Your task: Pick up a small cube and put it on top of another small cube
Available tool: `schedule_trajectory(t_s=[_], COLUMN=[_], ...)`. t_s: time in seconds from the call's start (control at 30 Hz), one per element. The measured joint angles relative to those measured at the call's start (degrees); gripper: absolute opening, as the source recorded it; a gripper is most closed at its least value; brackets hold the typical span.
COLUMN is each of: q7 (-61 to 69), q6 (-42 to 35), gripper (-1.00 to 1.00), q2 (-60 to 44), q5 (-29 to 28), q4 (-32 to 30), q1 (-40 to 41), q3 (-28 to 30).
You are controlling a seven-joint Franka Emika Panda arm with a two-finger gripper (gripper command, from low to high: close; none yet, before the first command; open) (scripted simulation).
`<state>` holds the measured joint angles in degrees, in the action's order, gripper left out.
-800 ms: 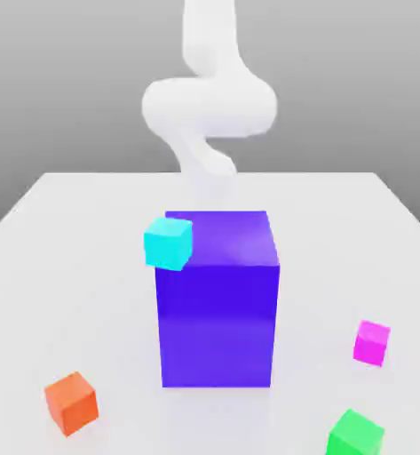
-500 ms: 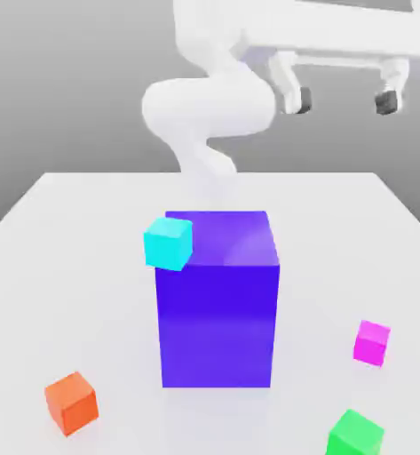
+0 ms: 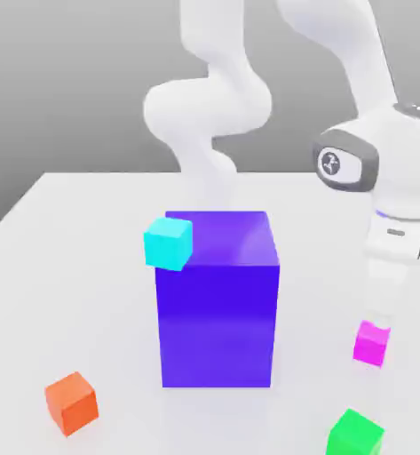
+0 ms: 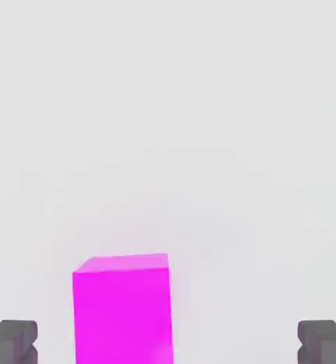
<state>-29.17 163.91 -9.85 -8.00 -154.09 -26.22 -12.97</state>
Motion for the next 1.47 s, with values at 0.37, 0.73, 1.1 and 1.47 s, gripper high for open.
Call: schedule_trajectory(t_s=[0.37,0.73,1.1,1.47], q7=[-4.52,4.43,8.41,8.75], q6=[7.96,-7.16,-12.11,-15.59], gripper=[-1.00,-1.00,-1.00,1.00], q2=[-10.23,0.97,-10.37,-6.73], q5=[-6.09,4.12,5.58,6.03], q4=[1.94,6.01,22.41,22.31], q1=[-5.95,2.03,9.29,9.43], q3=[7.15,2.89,9.51,9.38])
